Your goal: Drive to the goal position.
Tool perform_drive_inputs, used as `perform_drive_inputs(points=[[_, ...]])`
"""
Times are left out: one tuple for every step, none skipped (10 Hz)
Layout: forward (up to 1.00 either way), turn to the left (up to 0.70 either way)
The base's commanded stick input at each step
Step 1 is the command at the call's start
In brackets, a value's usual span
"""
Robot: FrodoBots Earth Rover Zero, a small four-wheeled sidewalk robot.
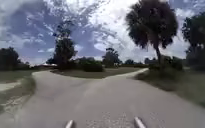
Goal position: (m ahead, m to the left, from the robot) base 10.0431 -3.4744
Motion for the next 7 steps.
perform_drive_inputs(points=[[0.85,-0.17],[0.85,-0.27],[0.85,-0.34],[0.85,-0.23],[0.85,0.00],[0.85,0.00],[0.85,0.00]])
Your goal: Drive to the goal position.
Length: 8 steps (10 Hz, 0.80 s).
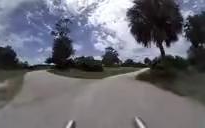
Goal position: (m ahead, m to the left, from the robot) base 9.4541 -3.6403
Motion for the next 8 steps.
perform_drive_inputs(points=[[0.85,0.00],[0.85,0.00],[0.85,0.00],[0.85,0.00],[0.85,0.00],[0.85,-0.07],[0.85,-0.30],[0.85,-0.34]])
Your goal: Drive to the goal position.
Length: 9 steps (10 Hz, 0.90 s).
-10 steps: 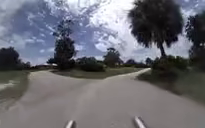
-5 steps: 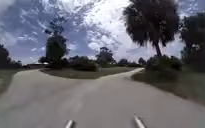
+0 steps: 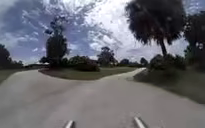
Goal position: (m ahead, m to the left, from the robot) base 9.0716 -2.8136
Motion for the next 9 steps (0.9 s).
perform_drive_inputs(points=[[0.85,-0.28],[0.85,-0.12],[0.85,0.00],[0.85,0.00],[0.85,0.00],[0.85,0.00],[0.85,0.00],[0.85,0.00],[0.85,0.00]])
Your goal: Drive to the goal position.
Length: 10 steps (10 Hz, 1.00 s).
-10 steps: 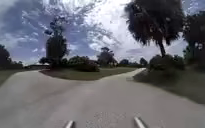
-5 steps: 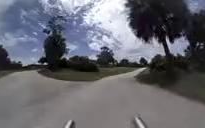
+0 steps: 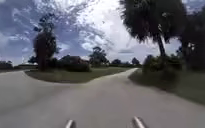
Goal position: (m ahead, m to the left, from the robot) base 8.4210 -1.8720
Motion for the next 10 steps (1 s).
perform_drive_inputs(points=[[0.85,-0.29],[0.85,-0.33],[0.85,-0.04],[0.85,0.00],[0.85,0.00],[0.85,0.00],[0.85,0.00],[0.85,0.00],[0.85,0.00],[0.85,0.00]])
